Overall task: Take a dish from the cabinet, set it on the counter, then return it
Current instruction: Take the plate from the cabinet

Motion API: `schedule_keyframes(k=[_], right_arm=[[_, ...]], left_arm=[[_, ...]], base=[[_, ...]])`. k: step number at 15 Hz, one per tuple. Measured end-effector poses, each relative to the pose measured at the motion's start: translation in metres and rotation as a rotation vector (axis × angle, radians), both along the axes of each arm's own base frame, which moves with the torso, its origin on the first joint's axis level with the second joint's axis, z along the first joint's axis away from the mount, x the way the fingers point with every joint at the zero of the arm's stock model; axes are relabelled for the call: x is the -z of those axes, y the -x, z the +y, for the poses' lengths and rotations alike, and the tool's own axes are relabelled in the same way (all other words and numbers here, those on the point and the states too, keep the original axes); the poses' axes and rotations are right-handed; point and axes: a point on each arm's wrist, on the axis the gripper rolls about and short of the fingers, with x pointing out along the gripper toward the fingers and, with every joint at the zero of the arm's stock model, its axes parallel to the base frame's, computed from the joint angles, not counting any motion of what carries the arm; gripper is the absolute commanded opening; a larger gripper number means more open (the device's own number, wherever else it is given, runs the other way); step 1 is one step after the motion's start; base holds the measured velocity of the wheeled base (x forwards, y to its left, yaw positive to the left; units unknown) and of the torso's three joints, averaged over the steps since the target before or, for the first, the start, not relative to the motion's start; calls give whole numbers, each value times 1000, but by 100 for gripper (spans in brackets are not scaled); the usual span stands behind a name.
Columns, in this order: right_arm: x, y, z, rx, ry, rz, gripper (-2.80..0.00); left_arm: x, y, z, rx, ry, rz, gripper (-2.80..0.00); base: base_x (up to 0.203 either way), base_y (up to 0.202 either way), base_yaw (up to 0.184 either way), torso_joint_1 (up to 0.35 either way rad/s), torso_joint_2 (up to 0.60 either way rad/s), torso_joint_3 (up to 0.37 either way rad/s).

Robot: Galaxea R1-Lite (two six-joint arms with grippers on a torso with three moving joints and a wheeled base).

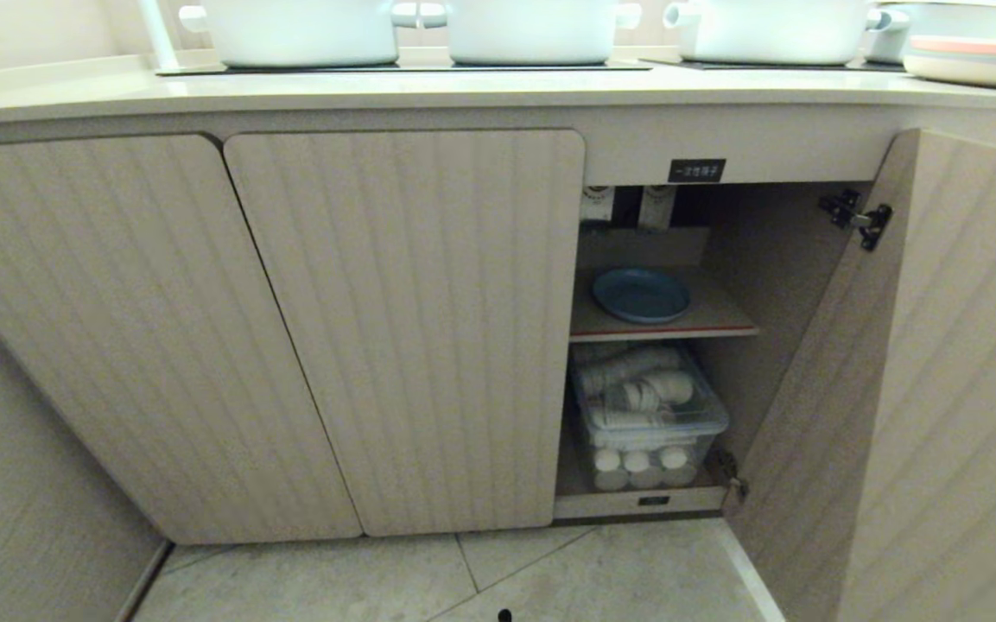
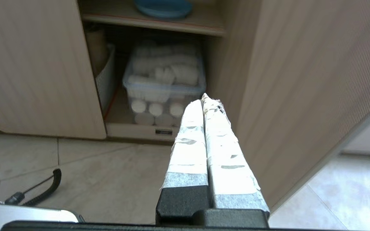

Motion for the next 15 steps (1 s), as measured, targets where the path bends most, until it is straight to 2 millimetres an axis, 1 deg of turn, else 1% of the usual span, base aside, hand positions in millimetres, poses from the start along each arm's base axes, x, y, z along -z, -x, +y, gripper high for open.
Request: schedule_keyframes(k=[15], right_arm=[[0, 0, 0, -1, 0, -2, -280]], left_arm=[[0, 0, 0, 0, 0, 0, -280]], base=[[0, 0, 0, 0, 0, 0]])
